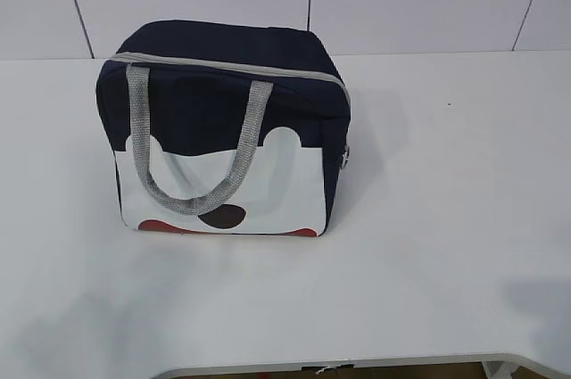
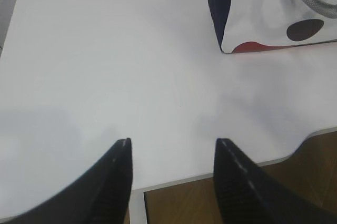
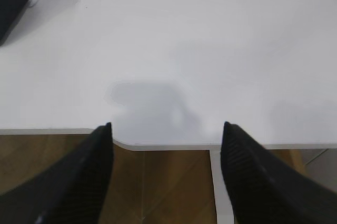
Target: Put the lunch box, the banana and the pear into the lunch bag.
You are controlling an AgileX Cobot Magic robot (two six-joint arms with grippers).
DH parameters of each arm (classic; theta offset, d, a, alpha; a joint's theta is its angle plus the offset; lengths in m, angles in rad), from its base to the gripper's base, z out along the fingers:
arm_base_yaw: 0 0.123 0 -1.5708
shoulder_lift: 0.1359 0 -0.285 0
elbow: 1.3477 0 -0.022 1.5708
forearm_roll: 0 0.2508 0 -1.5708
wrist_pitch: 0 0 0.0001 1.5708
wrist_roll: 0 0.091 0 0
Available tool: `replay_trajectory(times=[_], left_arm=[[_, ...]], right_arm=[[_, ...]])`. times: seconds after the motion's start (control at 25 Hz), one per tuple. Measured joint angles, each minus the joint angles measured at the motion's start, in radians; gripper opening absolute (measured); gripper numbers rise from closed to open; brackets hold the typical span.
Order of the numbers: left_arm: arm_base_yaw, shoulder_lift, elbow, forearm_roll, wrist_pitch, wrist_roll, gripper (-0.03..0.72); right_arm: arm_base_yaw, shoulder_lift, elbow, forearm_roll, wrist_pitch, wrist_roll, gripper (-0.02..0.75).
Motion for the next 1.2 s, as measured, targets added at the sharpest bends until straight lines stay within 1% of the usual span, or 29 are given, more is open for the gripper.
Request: replay_trajectory(times=[1.2], left_arm=[[0.000,0.000,0.000,0.000,0.000,0.000,0.359]], right_arm=[[0.000,0.000,0.000,0.000,0.000,0.000,0.526]])
